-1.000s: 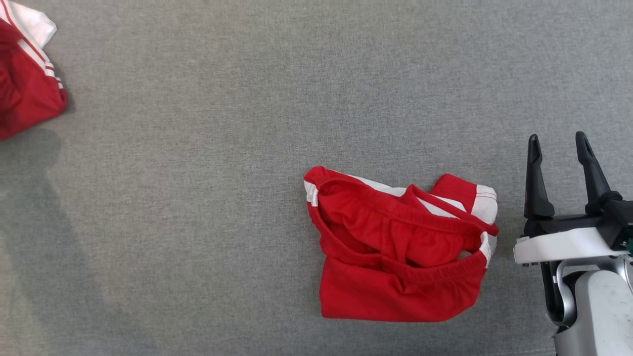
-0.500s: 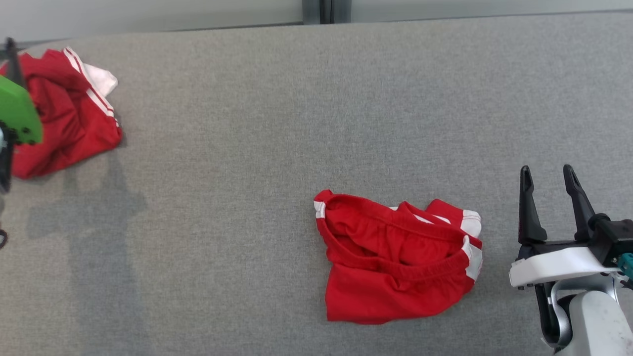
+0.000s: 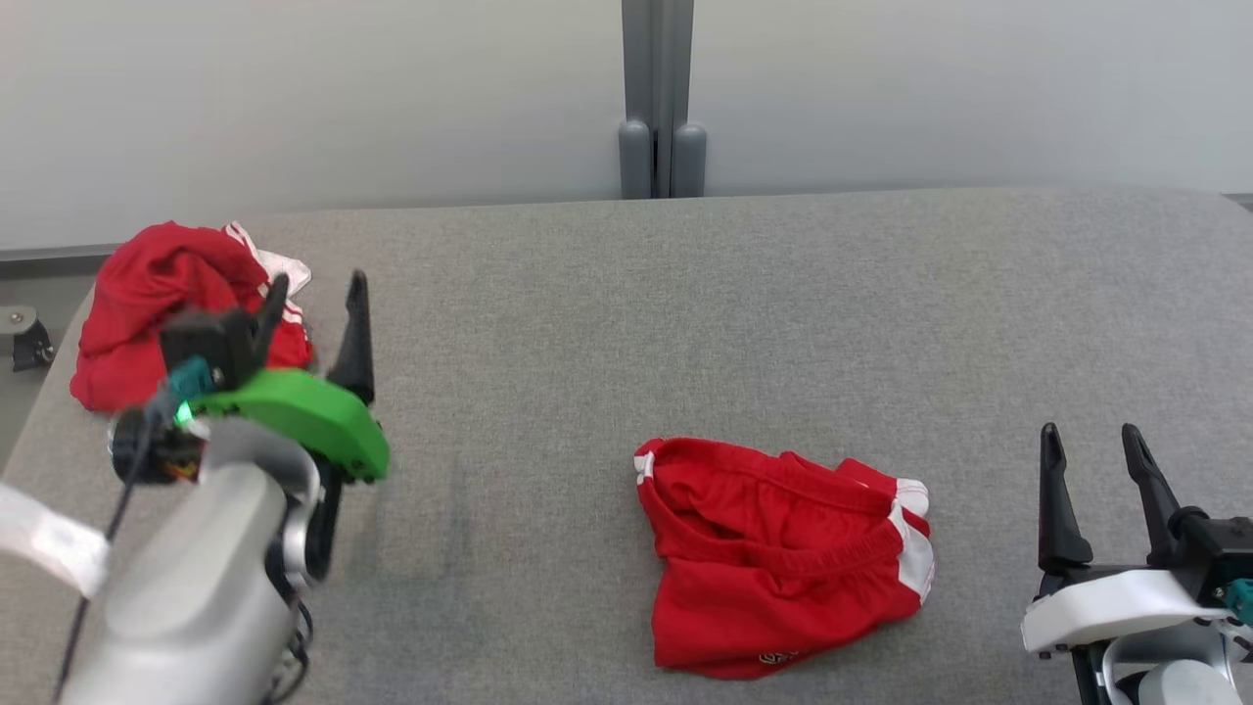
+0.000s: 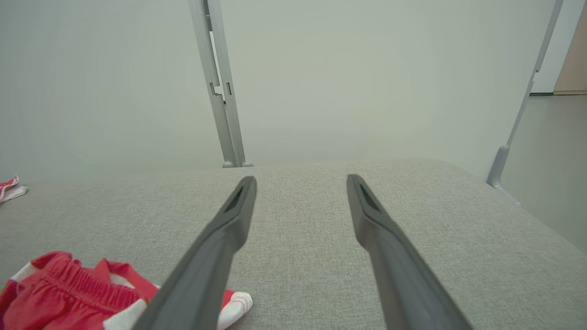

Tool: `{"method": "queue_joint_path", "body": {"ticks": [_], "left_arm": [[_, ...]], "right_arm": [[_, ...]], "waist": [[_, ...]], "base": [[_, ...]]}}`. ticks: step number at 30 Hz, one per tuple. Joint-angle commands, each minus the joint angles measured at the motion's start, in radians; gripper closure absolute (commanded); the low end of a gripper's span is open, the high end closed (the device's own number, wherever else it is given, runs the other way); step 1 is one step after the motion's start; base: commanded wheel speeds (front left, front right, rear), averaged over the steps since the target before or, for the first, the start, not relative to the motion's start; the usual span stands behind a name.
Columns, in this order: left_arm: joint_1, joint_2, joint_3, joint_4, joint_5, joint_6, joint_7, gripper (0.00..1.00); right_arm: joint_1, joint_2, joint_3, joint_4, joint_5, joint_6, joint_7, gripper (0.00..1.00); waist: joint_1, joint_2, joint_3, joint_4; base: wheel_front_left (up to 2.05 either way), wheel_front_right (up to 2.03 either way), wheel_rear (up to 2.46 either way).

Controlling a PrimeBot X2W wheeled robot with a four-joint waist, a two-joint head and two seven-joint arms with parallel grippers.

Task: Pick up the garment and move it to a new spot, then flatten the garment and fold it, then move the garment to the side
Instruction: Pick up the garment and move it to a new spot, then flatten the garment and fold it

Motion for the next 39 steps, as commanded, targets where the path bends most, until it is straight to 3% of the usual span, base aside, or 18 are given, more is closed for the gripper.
{"method": "queue_joint_path", "body": {"ticks": [1,3,7,14,28,39], "left_arm": [[0.094,-0.02,0.056,-0.061,0.032,0.028,0.0,0.0],[0.219,-0.048,0.146,-0.156,0.082,0.062,0.0,0.0],[0.424,-0.103,0.264,-0.273,0.181,0.089,0.0,0.0],[0.615,-0.182,0.36,-0.328,0.318,0.047,0.0,0.0],[0.705,-0.275,0.448,-0.296,0.44,-0.04,0.0,0.0],[0.703,-0.307,0.49,-0.275,0.485,-0.08,0.0,0.0]], "right_arm": [[0.017,-0.002,0.009,0.002,0.005,-0.001,-0.003,0.0],[0.02,-0.003,0.025,0.007,0.008,-0.001,-0.003,0.0],[0.03,-0.002,0.066,0.019,0.021,-0.001,-0.003,0.0],[0.088,-0.002,0.115,0.027,0.026,-0.001,-0.003,0.0],[0.107,-0.002,0.143,0.038,0.032,-0.001,-0.003,0.0],[0.098,-0.002,0.142,0.048,0.026,-0.001,-0.003,0.0]], "waist": [[0.0001,0.0,-0.019,-0.01],[0.0001,0.0,-0.021,-0.022],[0.0001,0.0,-0.027,-0.038],[0.0001,0.0,-0.051,-0.051],[0.0001,0.0,-0.079,-0.07],[0.0001,0.0,-0.074,-0.065]], "base": [[0.0,0.0,0.0],[0.0,0.0,0.0],[0.0,0.0,0.0],[0.0,0.0,0.0],[0.0,0.0,0.0],[0.0,0.0,0.0]]}}
